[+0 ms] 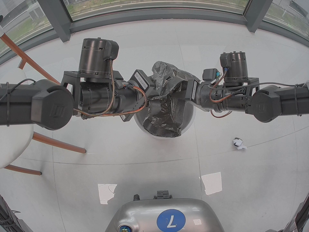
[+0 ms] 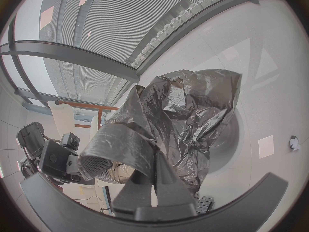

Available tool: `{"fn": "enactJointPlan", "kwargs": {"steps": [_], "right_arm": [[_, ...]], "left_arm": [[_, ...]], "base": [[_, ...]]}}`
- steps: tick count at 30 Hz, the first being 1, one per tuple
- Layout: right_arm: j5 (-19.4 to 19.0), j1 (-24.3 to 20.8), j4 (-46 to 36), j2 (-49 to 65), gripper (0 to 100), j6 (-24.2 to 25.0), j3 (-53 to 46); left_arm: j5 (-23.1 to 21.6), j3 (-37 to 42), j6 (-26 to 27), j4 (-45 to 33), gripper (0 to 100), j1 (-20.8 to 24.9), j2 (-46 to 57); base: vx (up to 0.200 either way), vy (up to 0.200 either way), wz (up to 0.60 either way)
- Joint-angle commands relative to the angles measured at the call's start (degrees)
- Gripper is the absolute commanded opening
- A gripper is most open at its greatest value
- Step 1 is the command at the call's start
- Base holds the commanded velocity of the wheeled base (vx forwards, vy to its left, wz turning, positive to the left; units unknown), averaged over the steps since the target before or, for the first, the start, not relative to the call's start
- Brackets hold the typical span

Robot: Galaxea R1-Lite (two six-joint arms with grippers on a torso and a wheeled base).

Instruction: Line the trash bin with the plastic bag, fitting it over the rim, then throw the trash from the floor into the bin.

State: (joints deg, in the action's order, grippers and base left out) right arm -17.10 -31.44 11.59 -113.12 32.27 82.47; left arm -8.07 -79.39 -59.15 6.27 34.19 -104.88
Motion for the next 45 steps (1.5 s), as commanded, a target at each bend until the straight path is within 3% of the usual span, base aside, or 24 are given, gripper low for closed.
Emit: {"fn": "enactJointPlan", "kwargs": {"steps": [1,16,31,36,45], "right_arm": [[-0.04,-0.03,0.01,-0.09,0,-0.01,0.06],[-0.04,-0.46,0.01,0.53,0,-0.1,-2.14],[-0.04,-0.38,-0.08,0.44,0,-0.19,-2.58],[-0.04,-0.2,-0.17,0.53,0,-0.19,-2.93],[-0.3,-2.05,-5.62,5.63,0,0.16,-5.48]], "left_arm": [[-0.02,0.11,-0.09,-0.03,0,-0.01,0.46],[-0.02,0.9,-0.35,-0.29,0,-0.01,1.34],[0.6,0.81,0.0,0.06,0,0.17,1.08],[3.41,0.81,-0.53,0.15,0,0.26,1.08],[2.45,2.92,-3.87,-3.54,0,0.87,5.74]], "base": [[0.0,0.0,0.0],[0.0,0.0,0.0],[0.2,0.0,0.0],[0.0,0.0,0.0],[0.0,0.0,0.0]]}}
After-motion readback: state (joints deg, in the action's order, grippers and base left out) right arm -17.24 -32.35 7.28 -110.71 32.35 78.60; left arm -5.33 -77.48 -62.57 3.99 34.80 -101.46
